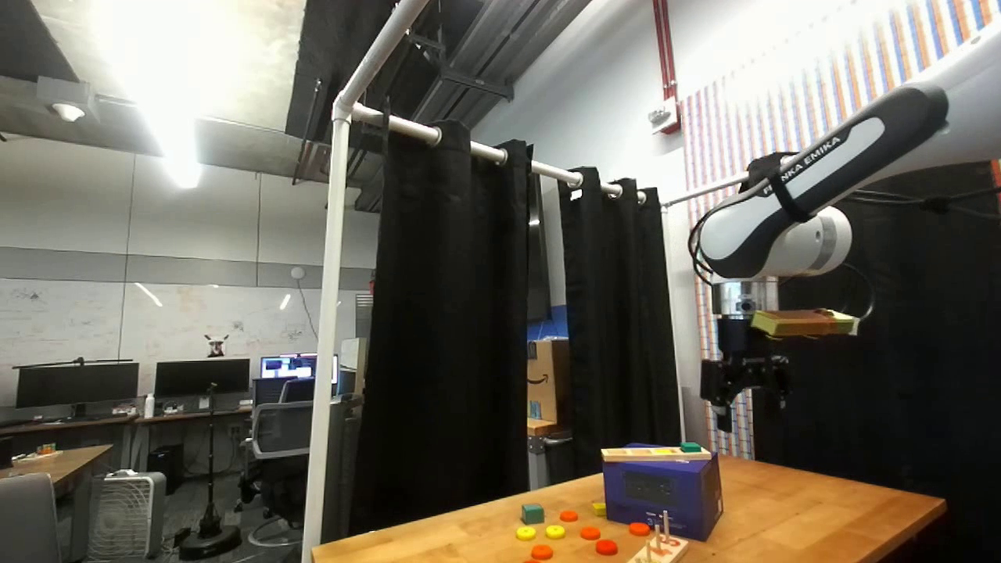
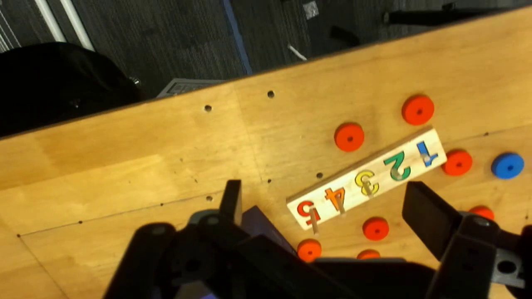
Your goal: Put the yellow square on the wooden object.
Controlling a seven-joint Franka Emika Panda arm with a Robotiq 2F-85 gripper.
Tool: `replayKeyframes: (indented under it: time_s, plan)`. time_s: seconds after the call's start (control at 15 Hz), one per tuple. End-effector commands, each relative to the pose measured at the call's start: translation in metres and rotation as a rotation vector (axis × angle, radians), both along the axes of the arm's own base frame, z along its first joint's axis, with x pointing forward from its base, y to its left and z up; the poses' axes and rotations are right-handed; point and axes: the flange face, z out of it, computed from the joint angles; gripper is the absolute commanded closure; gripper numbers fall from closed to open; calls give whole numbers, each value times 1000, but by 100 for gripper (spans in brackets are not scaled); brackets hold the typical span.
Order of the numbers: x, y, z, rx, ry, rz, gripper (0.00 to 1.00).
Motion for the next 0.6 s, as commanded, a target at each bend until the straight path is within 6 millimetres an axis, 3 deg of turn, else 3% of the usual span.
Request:
replayKeyframes:
  time_s: [0.0, 0.27, 0.53]
  plan:
    - [-47, -5, -13, -26, 47, 146, 0]
    - [-82, -11, -17, -61, 88, 268, 0]
    - [-108, -13, -9, -75, 75, 307, 0]
